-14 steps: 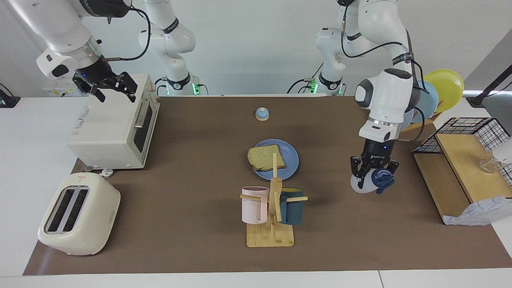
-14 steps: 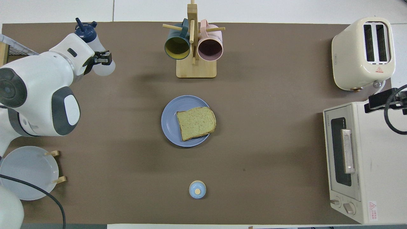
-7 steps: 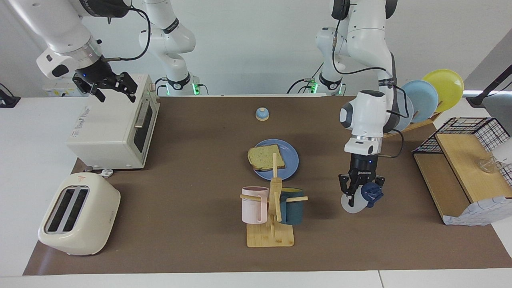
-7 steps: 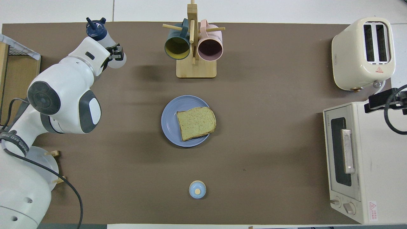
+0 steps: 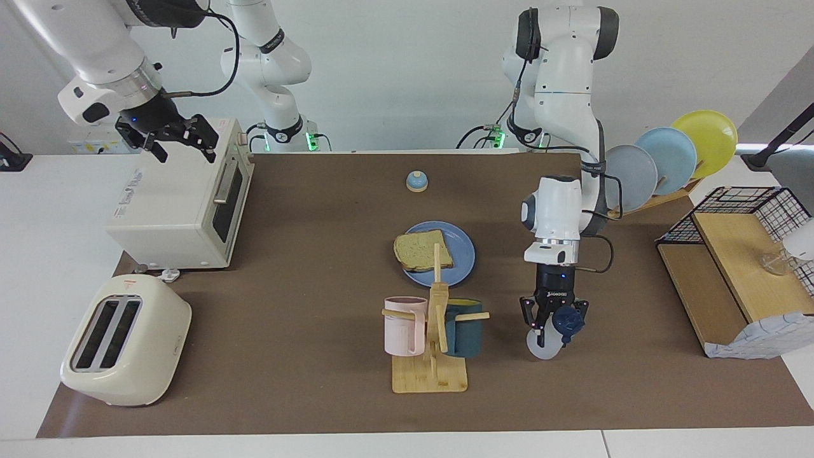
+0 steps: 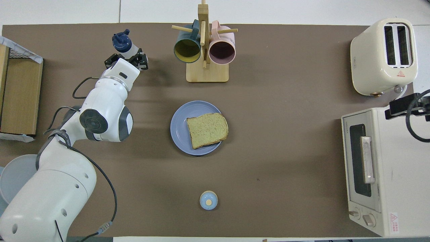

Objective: Put bread on plate and add seasoning
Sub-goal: 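Lower the bottle upright onto the table with the left gripper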

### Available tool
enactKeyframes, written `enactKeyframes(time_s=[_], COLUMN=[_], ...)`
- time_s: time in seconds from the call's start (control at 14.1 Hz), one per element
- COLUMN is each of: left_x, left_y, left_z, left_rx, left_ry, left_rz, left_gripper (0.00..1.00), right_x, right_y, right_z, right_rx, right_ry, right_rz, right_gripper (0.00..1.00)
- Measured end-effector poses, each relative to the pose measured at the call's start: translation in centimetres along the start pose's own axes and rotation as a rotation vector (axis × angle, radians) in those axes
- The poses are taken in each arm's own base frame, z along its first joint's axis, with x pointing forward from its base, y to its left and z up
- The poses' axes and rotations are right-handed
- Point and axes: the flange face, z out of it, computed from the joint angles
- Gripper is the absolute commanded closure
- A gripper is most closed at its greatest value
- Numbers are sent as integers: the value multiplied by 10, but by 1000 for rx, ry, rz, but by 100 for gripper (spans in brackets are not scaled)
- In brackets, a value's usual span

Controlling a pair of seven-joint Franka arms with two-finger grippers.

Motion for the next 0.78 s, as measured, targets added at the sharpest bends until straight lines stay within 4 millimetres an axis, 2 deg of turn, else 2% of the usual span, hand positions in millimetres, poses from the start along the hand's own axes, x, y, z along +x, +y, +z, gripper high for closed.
enactKeyframes(time_s=[0.42, 0.78], left_x=[4, -9], left_y=[8, 9], left_z=[13, 21], left_rx=[-7, -5], left_ry=[43, 22], left_rz=[-2, 18], left_gripper=[100, 100], right_x=[0, 0], right_y=[0, 0], right_z=[0, 0], right_rx=[0, 0], right_ry=[0, 0], right_rz=[0, 0], right_gripper=[0, 0])
